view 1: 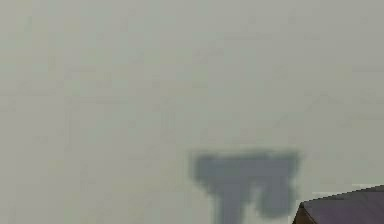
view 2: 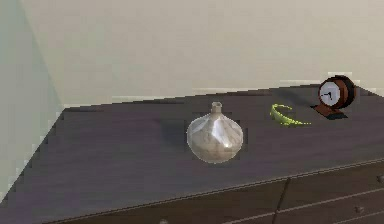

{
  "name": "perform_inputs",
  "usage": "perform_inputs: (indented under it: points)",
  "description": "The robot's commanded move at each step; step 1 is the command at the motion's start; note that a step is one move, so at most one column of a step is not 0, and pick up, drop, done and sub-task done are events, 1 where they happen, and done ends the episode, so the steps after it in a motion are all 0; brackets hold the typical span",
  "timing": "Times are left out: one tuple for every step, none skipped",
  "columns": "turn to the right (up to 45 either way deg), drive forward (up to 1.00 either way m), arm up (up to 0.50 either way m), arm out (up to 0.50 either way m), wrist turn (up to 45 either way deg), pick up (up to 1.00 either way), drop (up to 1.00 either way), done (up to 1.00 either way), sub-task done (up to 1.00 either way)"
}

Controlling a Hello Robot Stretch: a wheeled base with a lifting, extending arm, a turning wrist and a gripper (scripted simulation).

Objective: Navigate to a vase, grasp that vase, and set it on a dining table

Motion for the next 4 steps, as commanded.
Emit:
perform_inputs:
  points:
    - [12.0,0.00,0.00,0.00,0.0,0.00,0.00,0.00,0.00]
    - [0.0,0.10,0.00,0.00,0.0,0.00,0.00,0.00,0.00]
    - [0.0,0.00,0.50,0.00,0.0,0.00,0.00,0.00,0.00]
    - [0.0,0.00,0.38,0.00,0.0,0.00,0.00,0.00,0.00]
